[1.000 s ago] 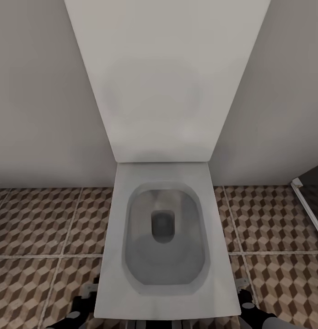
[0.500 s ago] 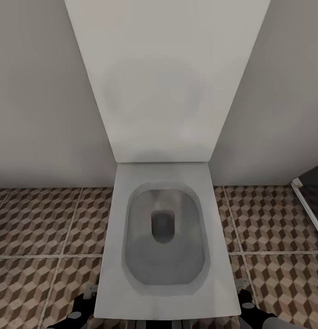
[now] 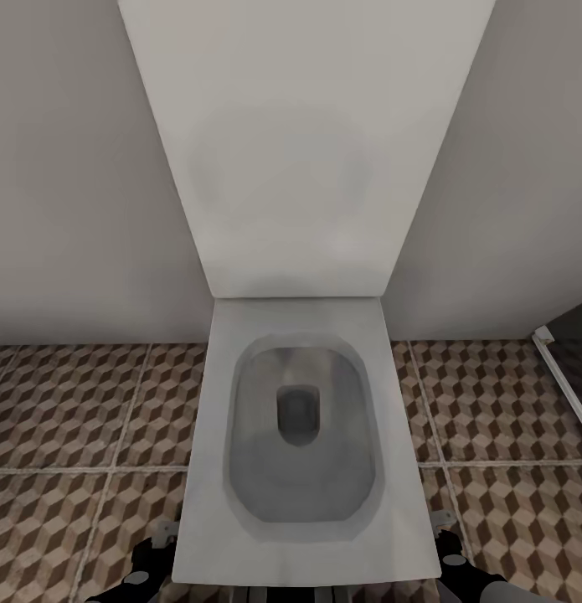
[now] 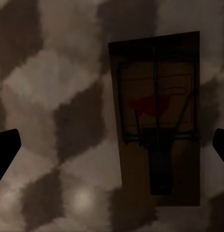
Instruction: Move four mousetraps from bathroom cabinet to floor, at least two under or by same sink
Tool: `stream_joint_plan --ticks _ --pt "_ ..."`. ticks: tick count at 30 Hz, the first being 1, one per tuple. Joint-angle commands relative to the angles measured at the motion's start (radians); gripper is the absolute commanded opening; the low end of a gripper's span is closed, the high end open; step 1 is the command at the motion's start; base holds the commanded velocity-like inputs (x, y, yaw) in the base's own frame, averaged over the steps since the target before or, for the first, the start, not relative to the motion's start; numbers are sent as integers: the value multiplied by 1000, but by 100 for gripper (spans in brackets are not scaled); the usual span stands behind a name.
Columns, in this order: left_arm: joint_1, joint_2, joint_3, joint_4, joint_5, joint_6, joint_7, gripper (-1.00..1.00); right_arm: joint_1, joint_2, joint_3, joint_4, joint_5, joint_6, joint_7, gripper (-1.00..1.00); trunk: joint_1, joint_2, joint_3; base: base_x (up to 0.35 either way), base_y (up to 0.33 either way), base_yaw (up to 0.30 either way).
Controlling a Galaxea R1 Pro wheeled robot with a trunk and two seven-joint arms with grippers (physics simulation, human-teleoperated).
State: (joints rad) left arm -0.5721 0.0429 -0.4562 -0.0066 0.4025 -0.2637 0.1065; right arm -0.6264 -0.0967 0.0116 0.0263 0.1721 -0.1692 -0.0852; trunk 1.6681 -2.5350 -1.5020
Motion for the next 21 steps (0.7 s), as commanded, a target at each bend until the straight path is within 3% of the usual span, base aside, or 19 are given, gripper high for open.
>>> stream_joint_plan --ticks 1,21 --pt "0 0 -9 0 6 -2 3 100 -1 0 1 3 9 -4 -5 100 0 0 -1 0 0 0" --pt "0 -1 -9 0 8 -15 9 100 -1 0 1 3 9 -4 -5 100 0 0 -1 -1 0 0"
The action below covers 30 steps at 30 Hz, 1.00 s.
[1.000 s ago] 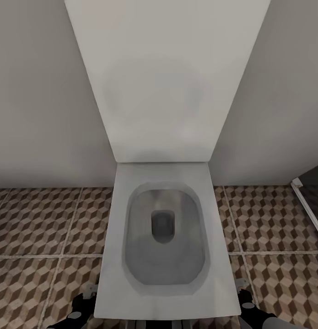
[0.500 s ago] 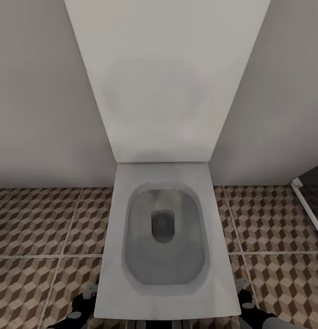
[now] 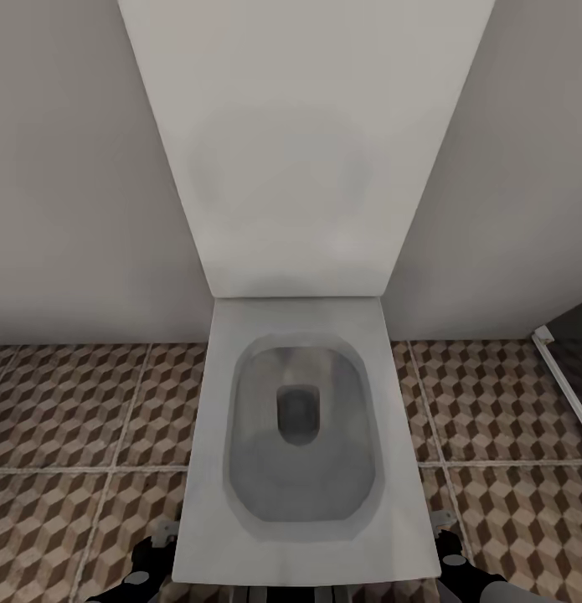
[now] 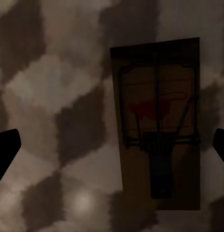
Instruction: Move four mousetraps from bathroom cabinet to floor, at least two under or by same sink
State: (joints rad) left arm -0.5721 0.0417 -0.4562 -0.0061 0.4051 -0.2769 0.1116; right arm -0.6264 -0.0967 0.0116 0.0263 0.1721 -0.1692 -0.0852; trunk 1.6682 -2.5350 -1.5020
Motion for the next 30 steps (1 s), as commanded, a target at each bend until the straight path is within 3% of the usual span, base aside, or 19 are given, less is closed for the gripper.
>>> stream_joint_plan --ticks 1,12,30 --pt "0 0 -8 0 6 -2 6 100 -1 0 1 3 9 -4 -5 100 0 0 -1 -52 0 0" --pt "0 -5 -7 0 11 -4 78 100 -1 0 1 3 9 -4 -5 100 0 0 -1 -227 0 0" --pt "0 -6 -6 0 13 -5 91 100 -1 0 1 3 9 -6 -5 100 0 0 -1 -334 0 0"
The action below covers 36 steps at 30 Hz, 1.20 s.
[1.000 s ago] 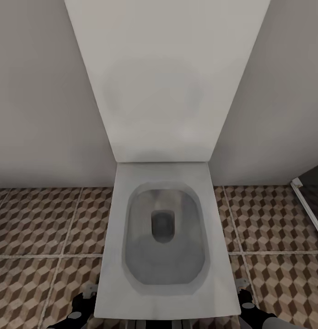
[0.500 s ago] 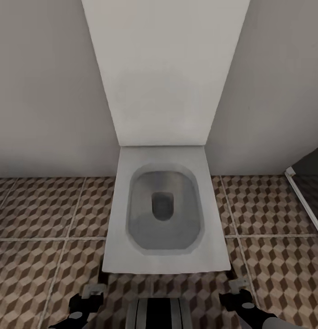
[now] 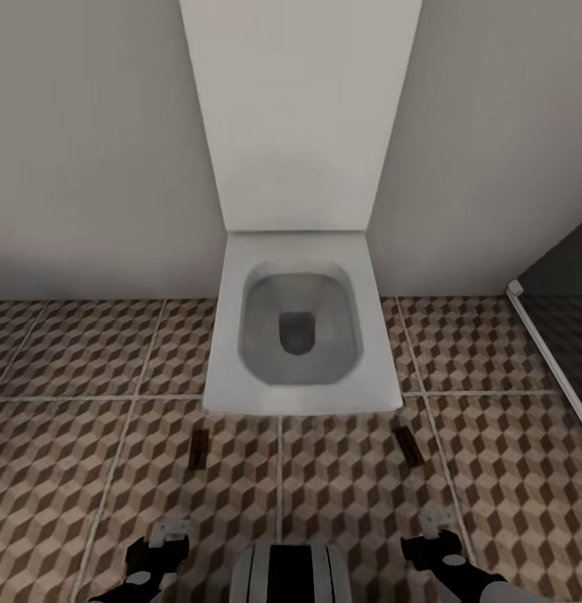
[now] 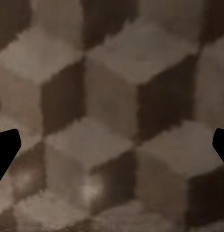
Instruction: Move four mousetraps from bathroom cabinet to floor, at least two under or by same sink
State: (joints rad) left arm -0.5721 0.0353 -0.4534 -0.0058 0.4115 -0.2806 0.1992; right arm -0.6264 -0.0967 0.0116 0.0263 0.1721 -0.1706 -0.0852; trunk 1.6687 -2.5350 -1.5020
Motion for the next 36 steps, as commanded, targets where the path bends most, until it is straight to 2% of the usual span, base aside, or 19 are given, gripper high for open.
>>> stream_joint_plan --ticks 1,36 --pt "0 0 -9 0 6 -2 4 100 -1 0 1 3 9 -4 -5 100 -1 0 0 -340 0 0" --pt "0 1 -8 0 6 -2 -5 100 -1 0 1 3 9 -6 -5 100 -1 0 0 -335 0 0"
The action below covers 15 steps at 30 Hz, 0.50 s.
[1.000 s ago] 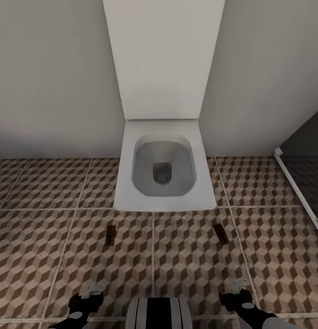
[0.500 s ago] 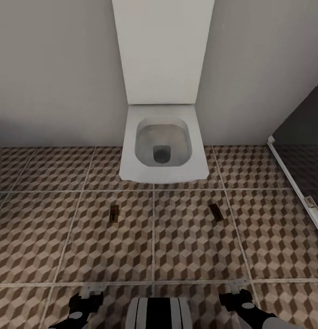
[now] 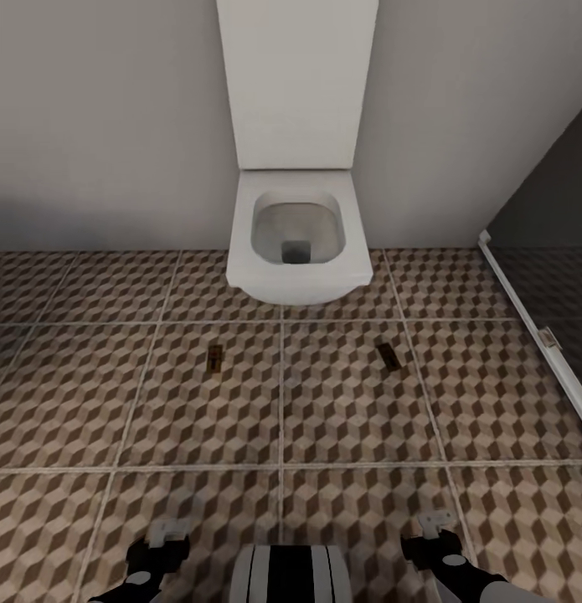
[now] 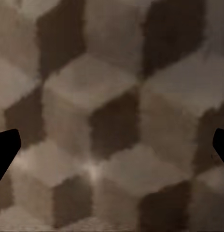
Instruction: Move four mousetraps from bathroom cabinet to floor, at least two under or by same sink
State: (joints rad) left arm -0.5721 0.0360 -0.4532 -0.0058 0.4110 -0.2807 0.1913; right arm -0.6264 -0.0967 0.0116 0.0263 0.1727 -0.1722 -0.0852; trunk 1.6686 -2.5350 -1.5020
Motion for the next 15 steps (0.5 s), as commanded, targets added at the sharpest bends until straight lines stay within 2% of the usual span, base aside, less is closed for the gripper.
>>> stream_joint_plan --ticks 1,6,15 --pt "0 0 -9 0 6 -1 2 100 -1 0 1 3 9 -4 -5 100 -1 0 0 -206 0 0" --pt "0 1 -8 0 6 -2 -1 100 -1 1 1 3 10 -3 -5 100 -1 0 0 -111 0 0" --pt "0 1 -7 0 6 -2 -2 100 -1 1 1 3 12 -3 -5 100 -1 0 0 -25 0 0"
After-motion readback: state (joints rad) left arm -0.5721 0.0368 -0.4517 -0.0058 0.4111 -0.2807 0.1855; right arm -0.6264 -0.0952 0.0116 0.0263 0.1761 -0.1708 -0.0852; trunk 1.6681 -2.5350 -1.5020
